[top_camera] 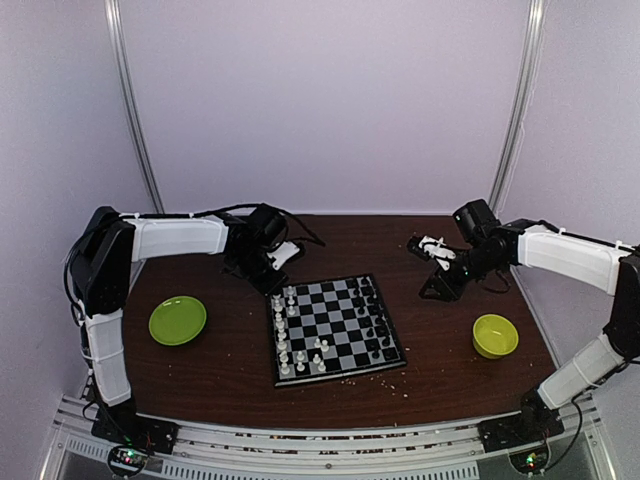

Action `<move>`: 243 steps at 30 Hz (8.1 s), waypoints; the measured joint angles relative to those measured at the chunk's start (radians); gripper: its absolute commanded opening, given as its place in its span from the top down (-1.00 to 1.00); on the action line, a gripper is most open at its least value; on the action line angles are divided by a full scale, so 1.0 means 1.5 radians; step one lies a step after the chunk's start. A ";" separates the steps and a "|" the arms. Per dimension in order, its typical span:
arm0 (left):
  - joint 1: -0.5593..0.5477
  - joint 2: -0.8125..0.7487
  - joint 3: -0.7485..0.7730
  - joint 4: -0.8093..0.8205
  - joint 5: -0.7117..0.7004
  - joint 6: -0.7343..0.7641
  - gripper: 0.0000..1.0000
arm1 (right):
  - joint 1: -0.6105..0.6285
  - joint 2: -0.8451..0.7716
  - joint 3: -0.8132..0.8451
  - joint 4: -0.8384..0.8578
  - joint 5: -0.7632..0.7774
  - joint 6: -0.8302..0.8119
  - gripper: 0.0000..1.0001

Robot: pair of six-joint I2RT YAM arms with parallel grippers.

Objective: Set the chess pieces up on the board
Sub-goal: Place the knight at b1, then pick up the rook from the chessboard, then place the rook at a1.

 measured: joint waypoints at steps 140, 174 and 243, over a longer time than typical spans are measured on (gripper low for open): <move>-0.237 0.038 0.040 -0.035 0.070 0.077 0.71 | 0.000 -0.100 -0.014 -0.011 0.052 -0.050 0.30; -0.237 0.068 0.102 -0.093 0.067 0.087 0.84 | 0.000 -0.099 -0.014 -0.013 0.052 -0.053 0.28; 0.045 0.078 0.145 -0.157 0.053 0.038 0.86 | 0.000 -0.040 -0.014 -0.028 0.062 -0.066 0.29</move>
